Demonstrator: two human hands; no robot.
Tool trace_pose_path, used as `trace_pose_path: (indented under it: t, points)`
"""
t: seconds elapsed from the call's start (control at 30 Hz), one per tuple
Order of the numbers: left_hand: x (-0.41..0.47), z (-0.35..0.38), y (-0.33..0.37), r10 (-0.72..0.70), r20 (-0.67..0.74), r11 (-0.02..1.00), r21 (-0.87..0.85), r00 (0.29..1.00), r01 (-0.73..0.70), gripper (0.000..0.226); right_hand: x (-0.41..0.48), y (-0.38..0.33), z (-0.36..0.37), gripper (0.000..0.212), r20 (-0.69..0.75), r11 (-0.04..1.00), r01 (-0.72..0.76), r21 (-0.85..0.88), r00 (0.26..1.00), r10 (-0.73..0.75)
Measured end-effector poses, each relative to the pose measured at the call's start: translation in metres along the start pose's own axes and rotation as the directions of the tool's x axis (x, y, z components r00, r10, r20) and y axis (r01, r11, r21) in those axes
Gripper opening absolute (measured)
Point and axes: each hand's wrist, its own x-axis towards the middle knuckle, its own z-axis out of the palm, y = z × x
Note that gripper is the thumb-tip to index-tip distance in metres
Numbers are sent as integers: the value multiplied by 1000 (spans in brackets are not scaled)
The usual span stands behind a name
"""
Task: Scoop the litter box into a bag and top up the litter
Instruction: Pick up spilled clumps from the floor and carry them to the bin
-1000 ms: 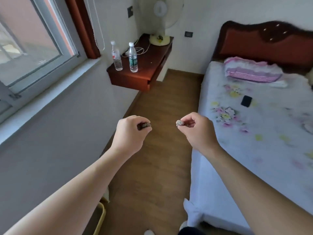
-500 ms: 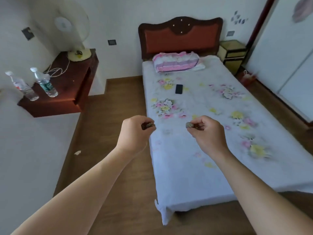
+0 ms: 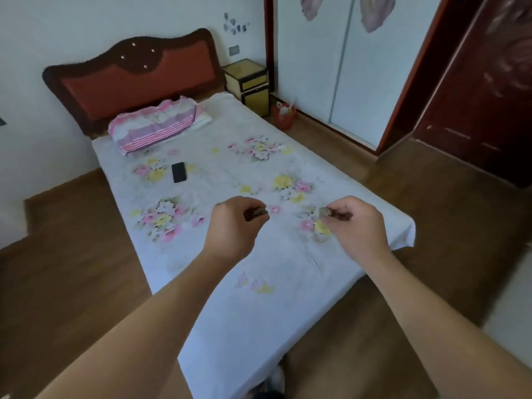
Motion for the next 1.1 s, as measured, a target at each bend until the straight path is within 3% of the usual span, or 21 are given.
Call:
trace_pose_path:
  t: [0.27,0.6,0.8,1.1]
  points:
    - [113,125,47,193,217,978,-117,957,-171,4,73,48,-78,8,-254,983,-141,-115,961,108]
    - [203,279,150,352,412,935,-186,840,-300,11,144,119,-185,7,-460,950,-300,-82,857,231]
    - [243,386,213,332,467,943,-153,819,-295,17,207,182,-273,7,-485,947,-314,-62,839,246]
    - [318,510,308,265,462,964,-117,846,-238,21,333,242,-403,10,-425,952,-285,-106,879,216]
